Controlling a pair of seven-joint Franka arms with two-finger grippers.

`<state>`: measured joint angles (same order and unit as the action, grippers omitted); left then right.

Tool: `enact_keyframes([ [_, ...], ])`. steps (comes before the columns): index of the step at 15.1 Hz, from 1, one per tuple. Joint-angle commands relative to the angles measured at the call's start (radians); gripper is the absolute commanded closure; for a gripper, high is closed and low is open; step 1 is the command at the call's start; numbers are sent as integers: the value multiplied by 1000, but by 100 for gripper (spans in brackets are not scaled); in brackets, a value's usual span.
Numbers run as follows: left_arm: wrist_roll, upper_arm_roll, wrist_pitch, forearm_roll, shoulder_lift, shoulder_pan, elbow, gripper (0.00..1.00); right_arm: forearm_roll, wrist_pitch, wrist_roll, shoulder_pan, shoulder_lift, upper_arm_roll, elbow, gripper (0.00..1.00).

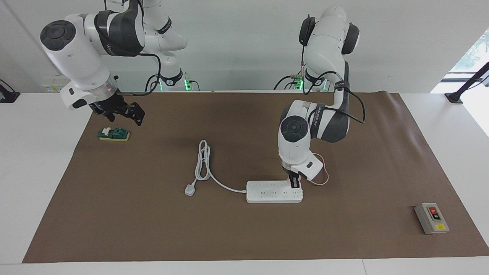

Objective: Plug charger into power strip

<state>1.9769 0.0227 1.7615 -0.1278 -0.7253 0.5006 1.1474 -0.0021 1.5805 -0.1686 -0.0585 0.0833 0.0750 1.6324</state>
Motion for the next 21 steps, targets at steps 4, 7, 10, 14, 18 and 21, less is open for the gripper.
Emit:
enact_keyframes([
  [4,-29,11,-4,-3,-17,6,-12,100,-16,-92,15,11,9,-7,-78,0],
  [7,-30,11,-2,-3,-13,4,0,100,-15,-134,15,11,9,-1,-123,0],
  [10,-33,11,-2,-6,-13,-4,2,100,-15,-131,15,11,-11,-7,-114,0],
  [14,-38,11,-2,-7,-13,-5,3,100,-13,-132,15,12,-16,-12,-108,0],
  [18,-41,11,3,-7,-13,-5,23,100,-13,-132,15,16,-30,-12,-103,0],
  [21,-43,11,4,-7,-8,-4,23,100,-13,-134,15,16,-34,-12,-103,0],
])
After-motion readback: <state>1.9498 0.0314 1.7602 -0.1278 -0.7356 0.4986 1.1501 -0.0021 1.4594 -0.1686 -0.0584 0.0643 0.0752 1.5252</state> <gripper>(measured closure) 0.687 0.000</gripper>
